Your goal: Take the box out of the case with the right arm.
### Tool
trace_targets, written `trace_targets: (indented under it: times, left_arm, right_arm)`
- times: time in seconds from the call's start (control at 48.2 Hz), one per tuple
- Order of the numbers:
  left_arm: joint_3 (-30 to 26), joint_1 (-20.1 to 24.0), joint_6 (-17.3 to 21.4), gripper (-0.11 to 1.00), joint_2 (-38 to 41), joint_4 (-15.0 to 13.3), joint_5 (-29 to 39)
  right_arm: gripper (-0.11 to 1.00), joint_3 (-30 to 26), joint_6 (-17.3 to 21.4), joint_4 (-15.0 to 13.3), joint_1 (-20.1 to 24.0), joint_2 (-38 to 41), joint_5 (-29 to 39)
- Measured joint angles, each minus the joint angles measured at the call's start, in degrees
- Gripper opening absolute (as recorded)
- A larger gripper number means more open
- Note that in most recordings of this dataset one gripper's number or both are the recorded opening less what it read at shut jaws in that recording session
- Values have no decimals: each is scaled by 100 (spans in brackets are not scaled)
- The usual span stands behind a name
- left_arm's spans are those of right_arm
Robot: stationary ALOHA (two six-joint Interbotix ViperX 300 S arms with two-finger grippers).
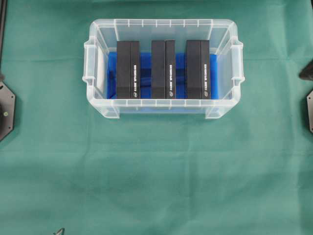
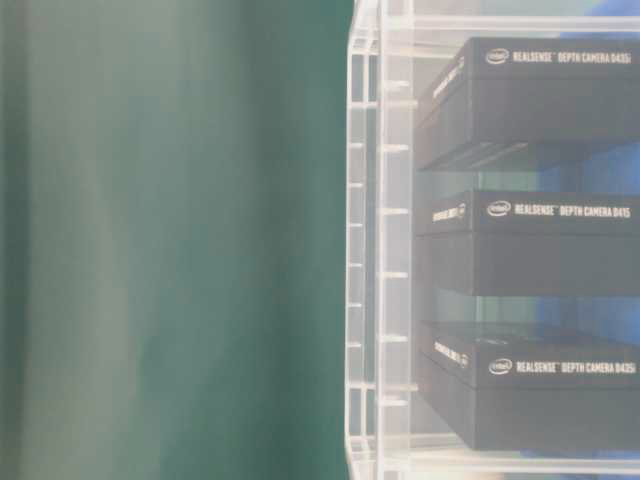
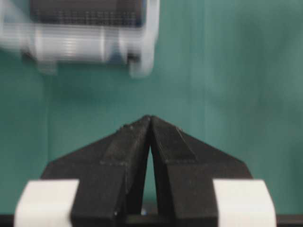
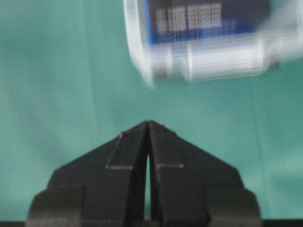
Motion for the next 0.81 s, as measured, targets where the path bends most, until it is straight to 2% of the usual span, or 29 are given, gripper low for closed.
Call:
trace_targets:
  times: [0.104, 0.187, 0.394, 0.477, 0.643, 0.788, 0.809]
  left_arm:
    - [-44, -123, -18, 0, 88, 0, 668]
    - [-44, -193, -18, 0, 123, 0, 940]
    - [-53, -202, -62, 0, 141, 0, 1020]
    - [-53, -211, -44, 0, 149, 0, 1020]
    - [-53, -211, -53, 0, 167, 0, 1020]
    - [-53, -211, -62, 0, 176, -9, 1020]
    - [-53, -211, -97, 0, 176, -9, 1020]
  right_arm:
    - [0, -44, 255, -9, -9, 237, 940]
    - [0, -53, 457, -44, -9, 343, 1318]
    - [0, -53, 721, -123, -9, 387, 1327]
    - [0, -53, 940, -123, 0, 404, 1292]
    - [0, -62, 2329, -132, -9, 554, 1301]
    - [0, -70, 4043, -123, -9, 677, 1494]
    - [0, -79, 4421, -123, -9, 694, 1538]
